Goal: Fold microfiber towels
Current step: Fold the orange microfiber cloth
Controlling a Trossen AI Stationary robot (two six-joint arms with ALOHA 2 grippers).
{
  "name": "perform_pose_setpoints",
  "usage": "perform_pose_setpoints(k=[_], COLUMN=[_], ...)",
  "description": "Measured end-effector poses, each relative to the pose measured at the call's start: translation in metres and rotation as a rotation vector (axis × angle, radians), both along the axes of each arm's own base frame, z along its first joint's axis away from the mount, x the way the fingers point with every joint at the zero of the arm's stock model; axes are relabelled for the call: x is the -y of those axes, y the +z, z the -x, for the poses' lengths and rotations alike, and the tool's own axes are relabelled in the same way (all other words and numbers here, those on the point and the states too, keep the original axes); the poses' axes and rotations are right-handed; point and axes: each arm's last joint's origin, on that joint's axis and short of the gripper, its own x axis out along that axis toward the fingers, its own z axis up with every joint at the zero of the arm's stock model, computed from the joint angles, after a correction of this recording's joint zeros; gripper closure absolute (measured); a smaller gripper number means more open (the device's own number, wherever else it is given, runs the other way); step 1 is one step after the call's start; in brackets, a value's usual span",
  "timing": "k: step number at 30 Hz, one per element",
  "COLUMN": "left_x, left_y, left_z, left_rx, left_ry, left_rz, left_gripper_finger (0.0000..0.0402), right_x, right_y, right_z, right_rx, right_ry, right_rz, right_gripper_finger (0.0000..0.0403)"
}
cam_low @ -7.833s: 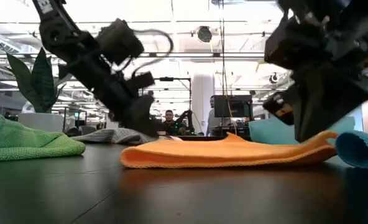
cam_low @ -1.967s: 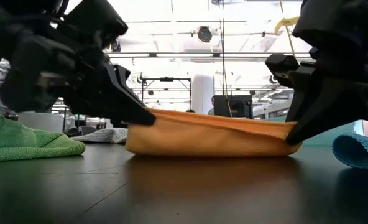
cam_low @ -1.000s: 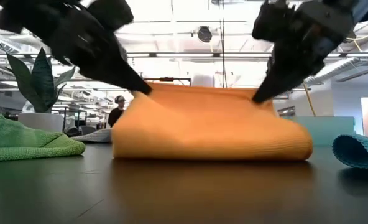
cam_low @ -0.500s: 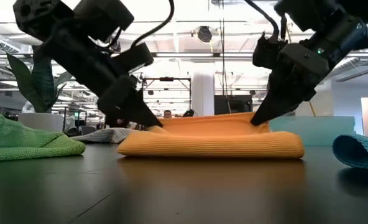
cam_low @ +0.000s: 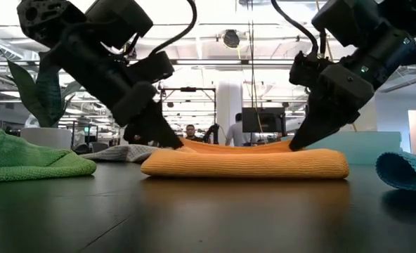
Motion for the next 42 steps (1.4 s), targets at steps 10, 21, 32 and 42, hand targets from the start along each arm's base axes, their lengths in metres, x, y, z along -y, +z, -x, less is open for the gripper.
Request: perform_pose_setpoints(k=[10,21,32,42], left_x=[-0.003,-0.012,-0.012,0.014], left_y=[0.039,-0.011,-0.004,0.018], left_z=[0.001,-0.014,-0.005,-0.005], left_rx=[0.174,0.089,0.029,0.111], left_ry=[0.029,0.037,0.068,-0.218], left_rz=[0.048,0.119,0.111,0.19], left_gripper_finger=[0.0287,0.0287,0.0287,0.0286], right_x=[0.001,-0.034,-0.04,-0.022], right_y=[0.041,0.002,-0.02,0.006], right_z=[0.015,-0.01,-0.012,-0.016], right_rx=[0.133,0.125,0.038,0.195], right_ry=[-0.002,0.288,0.375,0.178], right_rz=[-0.069,-0.203,-0.257,-0.112], right_gripper_finger=[0.0283,0.0334,0.0378,0.04])
